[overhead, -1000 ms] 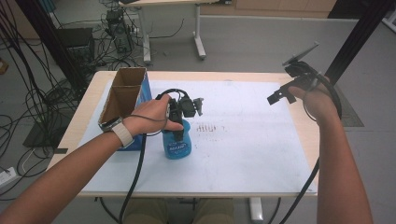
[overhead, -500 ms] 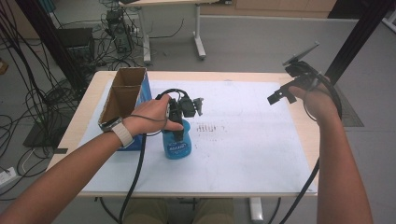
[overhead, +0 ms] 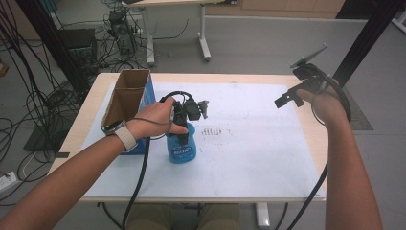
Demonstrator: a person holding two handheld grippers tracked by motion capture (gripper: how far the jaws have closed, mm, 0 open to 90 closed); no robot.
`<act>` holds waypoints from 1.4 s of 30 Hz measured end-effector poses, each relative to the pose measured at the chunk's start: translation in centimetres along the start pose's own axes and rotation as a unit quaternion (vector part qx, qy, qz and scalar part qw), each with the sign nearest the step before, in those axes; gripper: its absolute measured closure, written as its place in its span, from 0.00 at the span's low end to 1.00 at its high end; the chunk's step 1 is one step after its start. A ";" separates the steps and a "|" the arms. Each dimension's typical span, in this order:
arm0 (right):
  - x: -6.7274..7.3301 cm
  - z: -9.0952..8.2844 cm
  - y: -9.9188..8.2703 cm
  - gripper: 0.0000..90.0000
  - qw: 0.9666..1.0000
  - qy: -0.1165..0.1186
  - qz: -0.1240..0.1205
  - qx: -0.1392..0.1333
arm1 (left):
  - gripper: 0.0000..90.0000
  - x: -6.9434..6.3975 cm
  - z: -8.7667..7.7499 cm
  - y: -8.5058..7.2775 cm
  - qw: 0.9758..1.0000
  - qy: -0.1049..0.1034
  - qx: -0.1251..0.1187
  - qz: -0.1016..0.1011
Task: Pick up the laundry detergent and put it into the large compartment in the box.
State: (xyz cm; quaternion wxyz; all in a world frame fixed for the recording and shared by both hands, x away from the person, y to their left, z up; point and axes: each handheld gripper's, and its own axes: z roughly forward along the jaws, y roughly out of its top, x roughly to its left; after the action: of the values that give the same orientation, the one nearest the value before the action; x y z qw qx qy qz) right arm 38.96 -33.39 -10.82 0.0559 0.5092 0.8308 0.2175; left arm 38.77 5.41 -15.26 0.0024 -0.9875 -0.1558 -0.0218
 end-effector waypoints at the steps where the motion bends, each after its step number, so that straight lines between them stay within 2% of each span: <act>1: 0.0 0.0 0.0 0.06 1.000 0.000 0.000 0.000 | 0.43 0.0 0.0 0.0 1.000 0.000 0.000 0.000; 15: 0.0 0.0 -0.2 0.06 1.000 0.000 0.000 0.000 | 0.43 0.0 0.0 0.1 1.000 0.000 0.001 0.001; 24: -0.1 -0.5 -0.3 0.06 1.000 -0.002 0.001 -0.002 | 0.43 0.1 -0.1 0.4 1.000 -0.003 0.009 -0.007; 30: -0.2 -0.6 -0.6 0.06 1.000 -0.003 0.005 -0.003 | 0.43 -0.2 -1.7 0.3 1.000 -0.007 0.002 -0.017; 35: -0.3 -0.5 -0.8 0.06 1.000 -0.003 0.006 -0.004 | 0.43 -0.6 -2.5 0.7 1.000 -0.006 0.010 -0.027; 36: -0.3 -0.5 -0.9 0.06 1.000 -0.002 0.006 -0.005 | 0.43 -0.6 -3.0 0.7 0.999 -0.008 0.010 -0.035; 42: -0.3 -0.5 -1.1 0.06 1.000 -0.001 0.006 -0.006 | 0.43 -0.8 -4.0 0.6 0.999 -0.006 0.008 -0.045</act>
State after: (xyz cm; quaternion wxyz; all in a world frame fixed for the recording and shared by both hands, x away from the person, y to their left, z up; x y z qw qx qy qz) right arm 38.06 -34.22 -10.81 0.0584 0.5140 0.8264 0.2226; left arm 38.02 4.52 -11.25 0.0082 -0.9797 -0.2000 -0.0146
